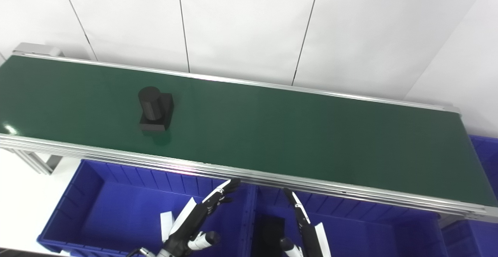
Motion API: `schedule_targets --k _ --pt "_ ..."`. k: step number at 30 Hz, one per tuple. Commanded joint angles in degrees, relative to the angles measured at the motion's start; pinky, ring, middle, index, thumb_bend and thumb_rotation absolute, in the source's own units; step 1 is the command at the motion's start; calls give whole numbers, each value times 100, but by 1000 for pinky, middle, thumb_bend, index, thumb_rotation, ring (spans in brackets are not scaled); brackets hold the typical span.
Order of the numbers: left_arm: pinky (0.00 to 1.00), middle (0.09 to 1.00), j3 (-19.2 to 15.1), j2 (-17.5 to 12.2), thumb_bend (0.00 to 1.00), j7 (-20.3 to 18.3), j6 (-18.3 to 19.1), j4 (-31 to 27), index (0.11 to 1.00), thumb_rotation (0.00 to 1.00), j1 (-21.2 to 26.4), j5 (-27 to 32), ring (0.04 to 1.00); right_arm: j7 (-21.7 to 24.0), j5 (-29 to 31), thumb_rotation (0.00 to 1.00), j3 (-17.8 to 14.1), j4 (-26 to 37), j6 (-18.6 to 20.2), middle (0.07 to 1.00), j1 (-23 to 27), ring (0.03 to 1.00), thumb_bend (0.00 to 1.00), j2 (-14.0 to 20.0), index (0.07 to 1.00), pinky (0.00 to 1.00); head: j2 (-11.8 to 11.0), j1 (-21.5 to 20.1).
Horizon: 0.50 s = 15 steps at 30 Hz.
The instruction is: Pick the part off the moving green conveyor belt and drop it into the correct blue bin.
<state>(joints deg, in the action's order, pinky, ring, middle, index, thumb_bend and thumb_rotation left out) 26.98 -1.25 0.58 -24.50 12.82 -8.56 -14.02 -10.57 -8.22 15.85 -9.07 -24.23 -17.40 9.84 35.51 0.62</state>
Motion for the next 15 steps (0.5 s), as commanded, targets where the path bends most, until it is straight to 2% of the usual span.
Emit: schedule_targets --k 1,15 --pt "851 933 70 18 1000 164 -241 -38 908 1000 122 50 920 -83 28 986 33 47 -269 942 16 960 981 25 941 992 -53 22" --pt "835 927 361 -81 1000 450 -242 244 893 968 253 218 909 -147 101 980 105 -161 -269 945 77 966 996 58 939 1000 -456 103"
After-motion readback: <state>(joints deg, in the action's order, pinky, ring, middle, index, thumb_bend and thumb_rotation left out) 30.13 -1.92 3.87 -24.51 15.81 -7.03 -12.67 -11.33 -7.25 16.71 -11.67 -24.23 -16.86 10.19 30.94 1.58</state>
